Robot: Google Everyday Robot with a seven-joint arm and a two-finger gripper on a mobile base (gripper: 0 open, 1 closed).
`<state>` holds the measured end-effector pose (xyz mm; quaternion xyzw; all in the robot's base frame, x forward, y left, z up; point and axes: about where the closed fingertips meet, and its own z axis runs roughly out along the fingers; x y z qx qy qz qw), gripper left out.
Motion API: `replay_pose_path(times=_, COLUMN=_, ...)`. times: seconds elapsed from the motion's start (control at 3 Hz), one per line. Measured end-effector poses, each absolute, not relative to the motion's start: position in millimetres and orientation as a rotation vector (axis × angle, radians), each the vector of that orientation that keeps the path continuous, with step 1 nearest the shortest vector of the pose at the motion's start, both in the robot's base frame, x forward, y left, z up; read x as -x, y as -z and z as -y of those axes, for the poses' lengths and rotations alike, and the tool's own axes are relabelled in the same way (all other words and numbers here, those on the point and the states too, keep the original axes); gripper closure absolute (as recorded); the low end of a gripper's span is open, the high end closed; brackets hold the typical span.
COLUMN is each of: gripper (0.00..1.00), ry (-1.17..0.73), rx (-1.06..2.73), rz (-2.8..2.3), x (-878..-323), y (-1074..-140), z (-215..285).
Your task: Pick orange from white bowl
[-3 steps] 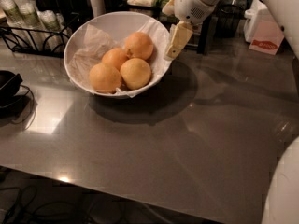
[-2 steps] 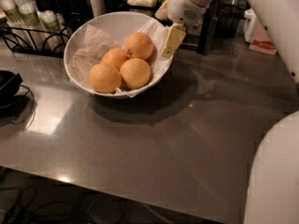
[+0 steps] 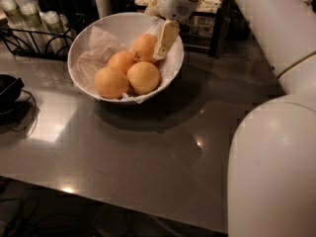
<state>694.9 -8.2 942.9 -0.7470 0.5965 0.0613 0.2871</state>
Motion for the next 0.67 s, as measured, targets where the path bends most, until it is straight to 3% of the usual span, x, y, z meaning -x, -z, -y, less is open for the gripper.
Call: replay_pose_path(times=0.67, gripper=0.23, ry=-0.156, rx=2.001, rz=-1.573, x=-698.1, y=-940.2, z=4.3)
